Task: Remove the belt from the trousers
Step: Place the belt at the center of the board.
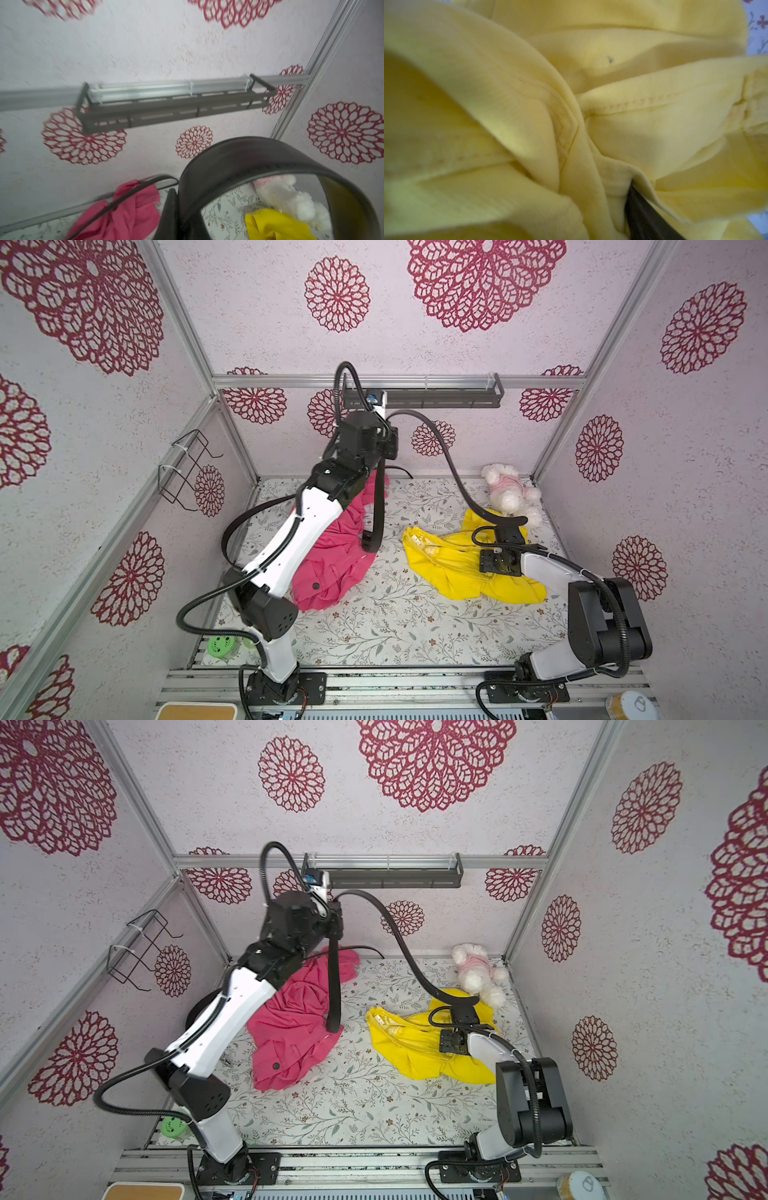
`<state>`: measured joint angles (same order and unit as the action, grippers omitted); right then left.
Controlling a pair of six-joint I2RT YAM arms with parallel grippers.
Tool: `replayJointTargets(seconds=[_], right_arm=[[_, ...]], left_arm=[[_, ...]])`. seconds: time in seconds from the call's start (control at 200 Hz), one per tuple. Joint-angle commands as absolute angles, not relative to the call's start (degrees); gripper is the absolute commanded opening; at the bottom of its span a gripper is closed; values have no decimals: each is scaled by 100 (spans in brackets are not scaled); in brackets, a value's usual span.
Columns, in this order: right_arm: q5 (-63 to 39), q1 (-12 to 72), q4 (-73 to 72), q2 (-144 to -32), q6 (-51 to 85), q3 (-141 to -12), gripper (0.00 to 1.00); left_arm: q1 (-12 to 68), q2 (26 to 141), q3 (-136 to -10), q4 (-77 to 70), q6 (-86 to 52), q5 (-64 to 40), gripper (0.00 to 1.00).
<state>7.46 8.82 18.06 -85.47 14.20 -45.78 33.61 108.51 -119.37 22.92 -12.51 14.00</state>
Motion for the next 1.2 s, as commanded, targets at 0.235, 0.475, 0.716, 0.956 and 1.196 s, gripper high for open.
replayJointTargets(seconds=[0.235,0.475,0.716,0.956,1.196], right_arm=[[95,1107,2208,-7921,1865,-4334,78],[486,1085,2627,-7258,1909,-4425,83],[686,1004,3086,-6535,1951,-4603,87],[646,967,3446,-6206,1980,-4812,89],[144,1065,3410,-5738,2333,-4550,89]], left_arm=[[3612,13035,-12453,2357,-2613,492,0],[3586,13891,-12812,2645,-2878,173,0],[3491,14541,-13378,3401,-3073,286,0],[3462,14064,-12556,2893,-3105,43,44],[3544,12909,-11405,2285,-2992,150,84]])
